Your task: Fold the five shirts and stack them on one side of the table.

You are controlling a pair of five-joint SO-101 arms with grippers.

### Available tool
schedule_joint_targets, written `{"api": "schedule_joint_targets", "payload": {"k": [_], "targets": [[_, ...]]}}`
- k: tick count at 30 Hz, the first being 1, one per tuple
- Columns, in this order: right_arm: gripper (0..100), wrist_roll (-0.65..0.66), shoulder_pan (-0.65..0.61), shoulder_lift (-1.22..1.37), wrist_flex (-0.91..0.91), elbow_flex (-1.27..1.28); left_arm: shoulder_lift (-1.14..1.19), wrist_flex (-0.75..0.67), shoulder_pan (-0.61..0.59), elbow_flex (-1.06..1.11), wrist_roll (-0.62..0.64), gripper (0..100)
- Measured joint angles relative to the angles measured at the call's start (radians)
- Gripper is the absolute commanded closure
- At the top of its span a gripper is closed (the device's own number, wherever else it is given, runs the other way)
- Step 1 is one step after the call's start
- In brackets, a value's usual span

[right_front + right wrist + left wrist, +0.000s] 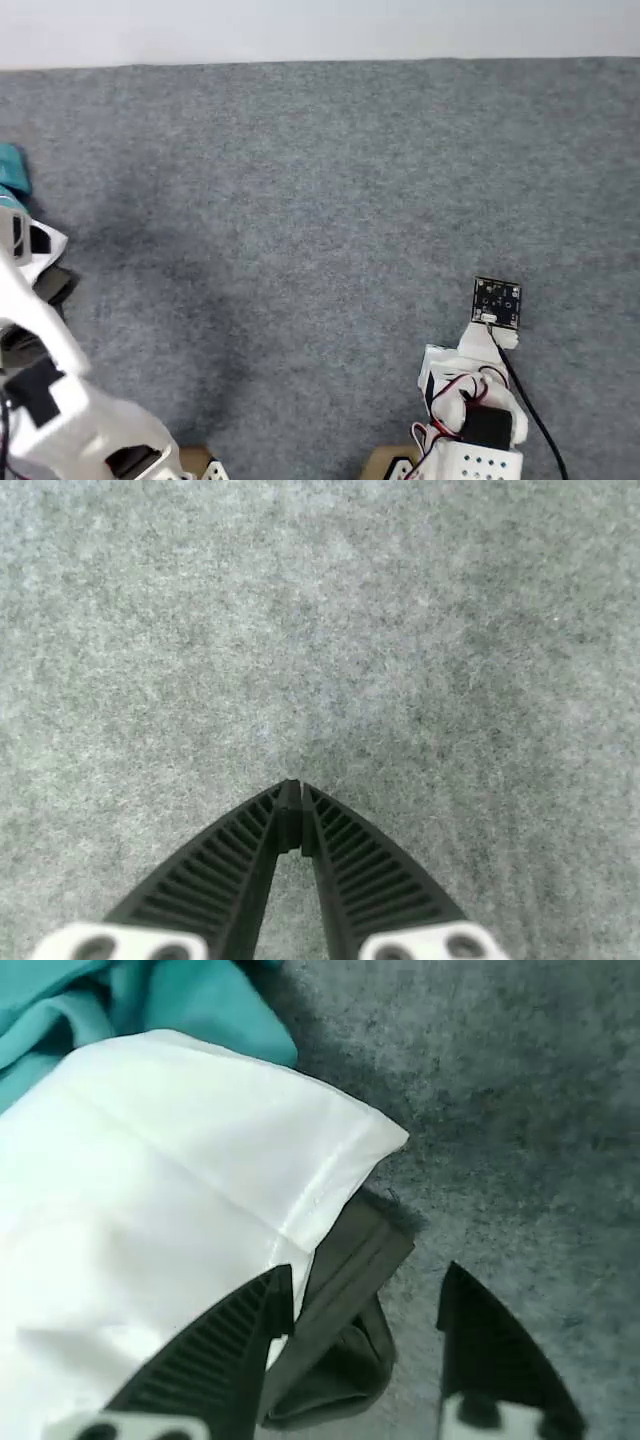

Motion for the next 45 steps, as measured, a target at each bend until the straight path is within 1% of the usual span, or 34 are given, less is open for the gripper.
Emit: {"api": "schedule_joint_targets", "payload": {"k": [3, 7, 17, 19, 21, 26, 28, 39, 45], "targets": [[98.7, 0.0, 0.0, 0.0, 0.0, 0.0, 0.1, 0.0, -0.012, -0.066, -0.037, 75], [98.7, 0.0, 0.0, 0.0, 0.0, 0.0, 0.242, -0.008, -0.029, -0.172, -0.054, 75], [98.7, 0.0, 0.0, 0.0, 0.0, 0.0, 0.577, -0.012, -0.038, -0.45, -0.054, 75], [98.7, 0.0, 0.0, 0.0, 0.0, 0.0, 0.634, -0.012, -0.038, -0.5, -0.037, 75], [98.7, 0.0, 0.0, 0.0, 0.0, 0.0, 0.681, -0.012, -0.038, -0.552, -0.011, 79], [98.7, 0.0, 0.0, 0.0, 0.0, 0.0, 0.749, -0.009, -0.026, -0.646, 0.012, 94], [98.7, 0.0, 0.0, 0.0, 0.0, 0.0, 0.753, 0.02, -0.009, -0.68, 0.012, 100], [98.7, 0.0, 0.0, 0.0, 0.0, 0.0, 0.753, 0.351, 0.112, -0.993, 0.014, 100], [98.7, 0.0, 0.0, 0.0, 0.0, 0.0, 0.753, 0.365, 0.129, -1.033, 0.014, 99]]}}
